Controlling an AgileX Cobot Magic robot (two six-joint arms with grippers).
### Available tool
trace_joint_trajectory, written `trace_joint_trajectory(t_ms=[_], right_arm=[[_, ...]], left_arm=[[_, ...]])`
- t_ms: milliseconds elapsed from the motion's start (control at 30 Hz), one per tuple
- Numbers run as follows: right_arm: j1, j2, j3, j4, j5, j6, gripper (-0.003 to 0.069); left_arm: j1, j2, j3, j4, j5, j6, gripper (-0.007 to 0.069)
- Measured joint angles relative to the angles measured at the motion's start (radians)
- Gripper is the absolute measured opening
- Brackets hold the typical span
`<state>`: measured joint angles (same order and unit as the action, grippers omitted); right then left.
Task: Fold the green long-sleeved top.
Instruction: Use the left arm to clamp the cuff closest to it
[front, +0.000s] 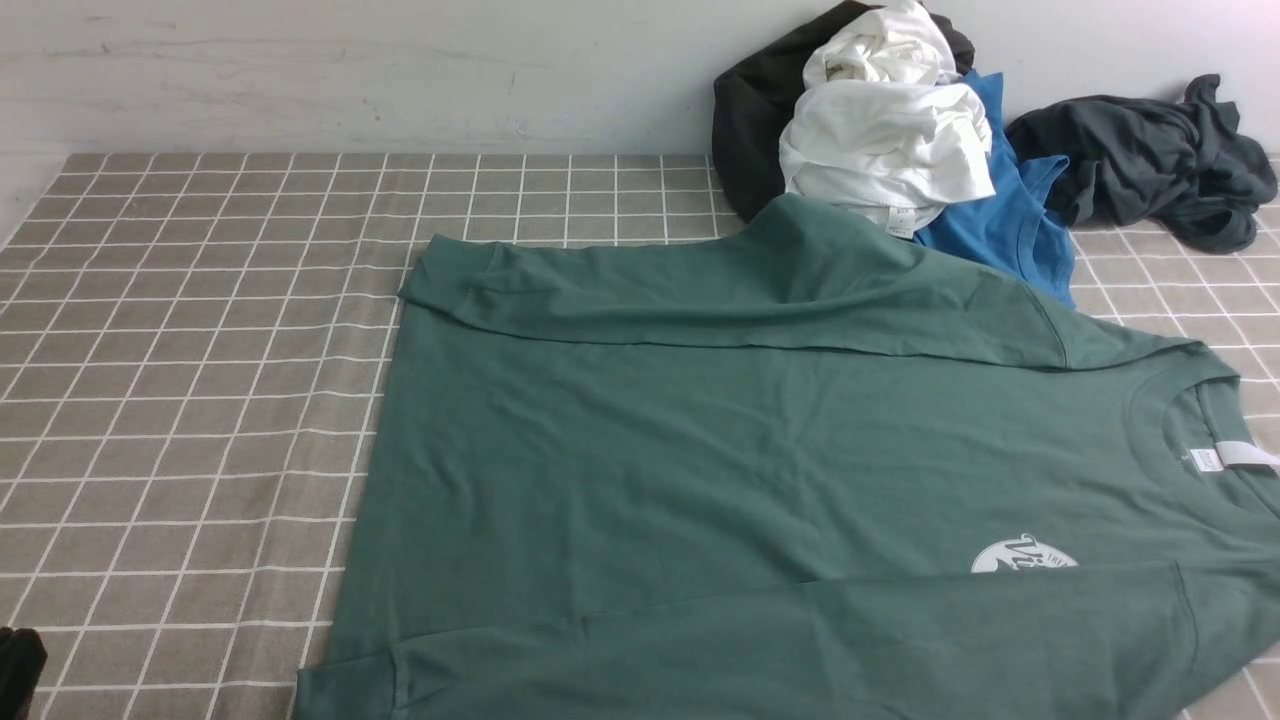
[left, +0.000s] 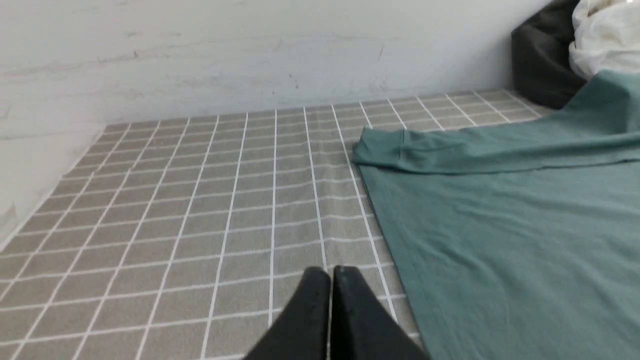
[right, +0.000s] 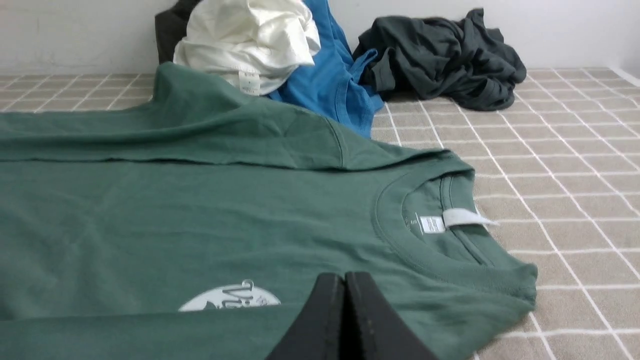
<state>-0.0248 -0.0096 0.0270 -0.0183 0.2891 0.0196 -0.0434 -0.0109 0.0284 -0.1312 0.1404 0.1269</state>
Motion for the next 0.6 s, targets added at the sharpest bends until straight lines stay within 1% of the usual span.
trace_joint_trajectory(t_ms=[67,100,133,200,300,367,400,467,533,600], right_arm=[[0.000,0.000,0.000,0.000,-0.059,-0.002,-0.0013],[0.000,0.000,0.000,0.000,-0.139,-0.009,-0.0013],[0.000,0.000,0.000,0.000,-0.150,-0.009,-0.0013],[0.000,0.000,0.000,0.000,-0.314,-0.007,-0.0013],[0.000,0.000,0.000,0.005,-0.533,0.038,-0.0013],[0.000,0.000,0.000,0.011,-0.677,0.093,-0.0013],[0.000,0.000,0.000,0.011,-0.690,0.098,-0.0013],[0.000,0.000,0.000,0.030,-0.828,0.144,-0.0013],[0.000,0.000,0.000,0.031,-0.888,0.163,-0.0013],[0.000,0.004,0.000,0.033,-0.910,0.175,-0.0013]], left_arm=[[0.000,0.000,0.000,0.000,-0.028,0.000,-0.0008],[0.000,0.000,0.000,0.000,-0.058,0.000,-0.0008],[0.000,0.000,0.000,0.000,-0.066,0.000,-0.0008],[0.000,0.000,0.000,0.000,-0.121,0.000,-0.0008],[0.000,0.000,0.000,-0.017,-0.239,-0.019,-0.0008],[0.000,0.000,0.000,-0.064,-0.339,-0.070,-0.0008],[0.000,0.000,0.000,-0.071,-0.348,-0.077,-0.0008],[0.000,0.000,0.000,-0.153,-0.484,-0.203,-0.0008],[0.000,0.000,0.000,-0.182,-0.585,-0.312,-0.0008],[0.000,0.000,0.000,-0.193,-0.644,-0.347,-0.0008]])
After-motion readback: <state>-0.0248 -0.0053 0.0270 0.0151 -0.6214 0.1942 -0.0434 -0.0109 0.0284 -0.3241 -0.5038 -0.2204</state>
